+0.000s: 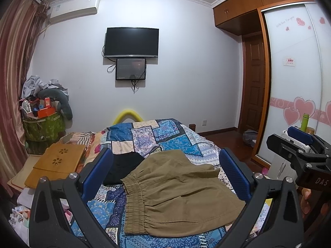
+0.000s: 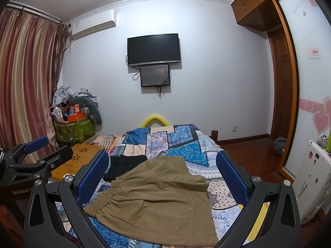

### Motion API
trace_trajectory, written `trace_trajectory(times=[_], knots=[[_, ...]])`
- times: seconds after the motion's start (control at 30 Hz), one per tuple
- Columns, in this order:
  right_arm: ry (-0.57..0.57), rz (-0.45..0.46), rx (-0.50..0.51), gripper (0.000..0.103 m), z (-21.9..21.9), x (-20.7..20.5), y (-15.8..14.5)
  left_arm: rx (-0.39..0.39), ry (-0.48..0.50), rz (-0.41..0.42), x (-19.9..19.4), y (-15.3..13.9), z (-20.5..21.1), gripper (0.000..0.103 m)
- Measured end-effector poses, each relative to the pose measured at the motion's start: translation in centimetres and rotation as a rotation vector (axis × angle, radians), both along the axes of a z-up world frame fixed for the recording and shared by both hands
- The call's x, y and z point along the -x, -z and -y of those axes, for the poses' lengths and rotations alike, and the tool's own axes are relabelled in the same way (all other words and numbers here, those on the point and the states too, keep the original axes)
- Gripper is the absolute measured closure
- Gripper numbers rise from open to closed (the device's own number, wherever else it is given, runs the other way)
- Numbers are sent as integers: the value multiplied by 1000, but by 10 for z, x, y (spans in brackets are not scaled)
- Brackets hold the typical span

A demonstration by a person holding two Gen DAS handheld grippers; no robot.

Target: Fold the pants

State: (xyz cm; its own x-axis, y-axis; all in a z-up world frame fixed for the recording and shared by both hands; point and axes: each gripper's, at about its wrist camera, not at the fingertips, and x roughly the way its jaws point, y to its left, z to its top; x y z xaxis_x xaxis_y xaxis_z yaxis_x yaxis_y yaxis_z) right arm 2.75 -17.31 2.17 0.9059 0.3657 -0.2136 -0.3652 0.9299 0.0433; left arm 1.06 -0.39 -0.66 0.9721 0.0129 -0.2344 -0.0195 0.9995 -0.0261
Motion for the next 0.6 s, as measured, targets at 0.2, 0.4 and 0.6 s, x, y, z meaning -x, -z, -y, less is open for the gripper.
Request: trace_trajectory(times=[0.2,0.4,0.6], knots=[[0,0,0,0,0,0,0,1,-3,2,0,0,-1,0],[-2,-1,0,0,0,1,0,0,-6,-2,-1,1,-1,0],[-2,-7,5,0,-1,-1,3,4,-8,-17,-9,4,-3,0]])
